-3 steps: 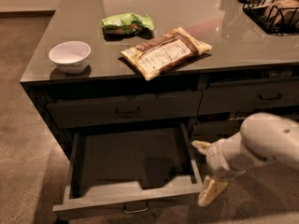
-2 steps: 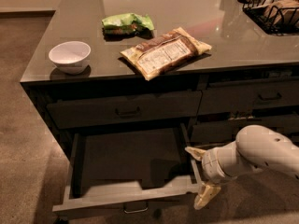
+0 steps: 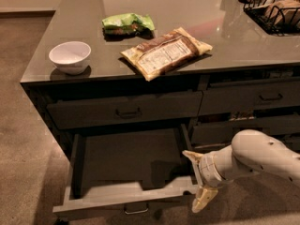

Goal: Close middle drawer

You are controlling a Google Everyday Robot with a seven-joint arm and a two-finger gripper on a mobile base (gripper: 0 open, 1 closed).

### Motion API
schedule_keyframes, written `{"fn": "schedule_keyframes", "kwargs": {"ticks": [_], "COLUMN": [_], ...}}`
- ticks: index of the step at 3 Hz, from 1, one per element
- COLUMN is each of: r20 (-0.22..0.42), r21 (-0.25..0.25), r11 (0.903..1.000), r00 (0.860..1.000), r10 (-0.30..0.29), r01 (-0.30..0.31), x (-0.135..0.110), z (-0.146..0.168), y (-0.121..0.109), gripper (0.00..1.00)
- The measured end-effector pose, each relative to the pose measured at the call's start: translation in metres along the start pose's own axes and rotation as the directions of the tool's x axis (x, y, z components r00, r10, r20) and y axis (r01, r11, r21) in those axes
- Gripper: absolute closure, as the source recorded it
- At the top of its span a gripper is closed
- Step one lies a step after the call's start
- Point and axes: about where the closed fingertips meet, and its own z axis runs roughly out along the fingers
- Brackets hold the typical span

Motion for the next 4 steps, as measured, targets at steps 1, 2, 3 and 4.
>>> {"fn": "schedule_keyframes", "kwargs": {"ticks": [1, 2, 3, 4], "r20": [-0.012, -0.036, -0.055, -0.067], "r21": [-0.036, -0.045, -0.052, -0.055], "r11": [0.9986, 0.9941, 0.9882, 0.9841], "r00": [0.999, 0.994, 0.988, 0.983], "r10": [-0.041, -0.1, -0.147, -0.172], "r01": [0.04, 0.098, 0.144, 0.169], "x": [0.008, 0.014, 0.014, 0.013], "z": [0.055, 0.106, 0.143, 0.171], "y": [0.016, 0.026, 0.03, 0.023], "gripper": [0.0, 0.0, 0.0, 0.16]}}
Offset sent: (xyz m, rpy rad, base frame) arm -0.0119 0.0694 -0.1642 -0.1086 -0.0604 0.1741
